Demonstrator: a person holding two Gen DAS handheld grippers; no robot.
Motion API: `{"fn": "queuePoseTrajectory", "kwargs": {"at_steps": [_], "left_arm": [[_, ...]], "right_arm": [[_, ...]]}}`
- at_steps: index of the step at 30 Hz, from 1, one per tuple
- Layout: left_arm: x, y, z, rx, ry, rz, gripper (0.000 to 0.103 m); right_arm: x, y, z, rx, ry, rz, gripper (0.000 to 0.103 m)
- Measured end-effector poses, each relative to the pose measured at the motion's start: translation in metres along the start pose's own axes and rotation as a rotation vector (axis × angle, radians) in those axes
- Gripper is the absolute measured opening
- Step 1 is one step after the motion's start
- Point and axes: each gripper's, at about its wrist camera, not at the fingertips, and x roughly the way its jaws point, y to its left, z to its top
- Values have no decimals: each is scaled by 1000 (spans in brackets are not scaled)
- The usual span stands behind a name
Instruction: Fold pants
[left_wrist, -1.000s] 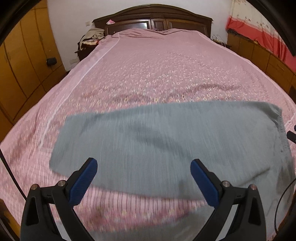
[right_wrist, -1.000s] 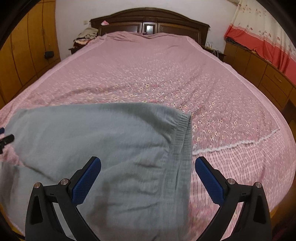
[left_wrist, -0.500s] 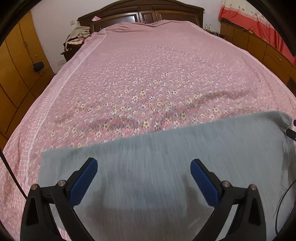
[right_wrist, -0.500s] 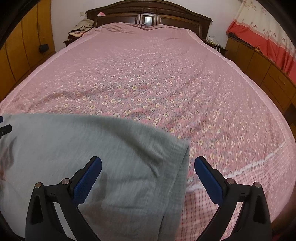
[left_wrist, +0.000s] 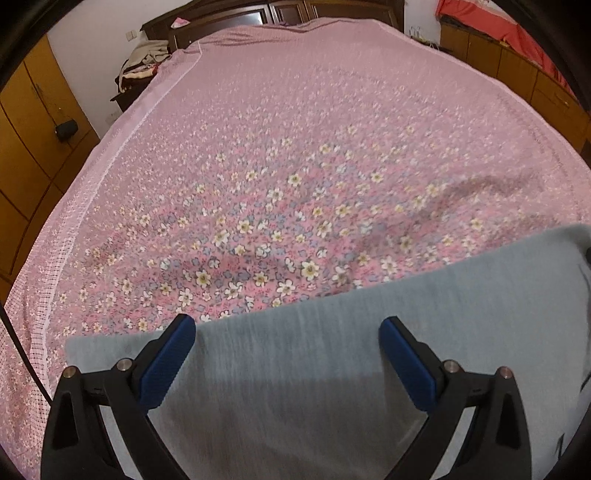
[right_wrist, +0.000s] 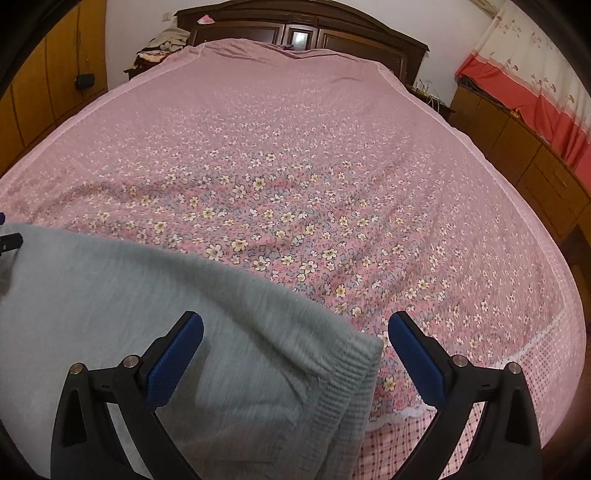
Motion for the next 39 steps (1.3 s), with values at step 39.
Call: {"fn": "queuePoseTrajectory", "kwargs": {"at_steps": [39], "left_arm": [[27, 9, -23, 13, -27, -92, 103]], "right_arm": [[49, 5, 2, 22, 85, 51, 97]]}}
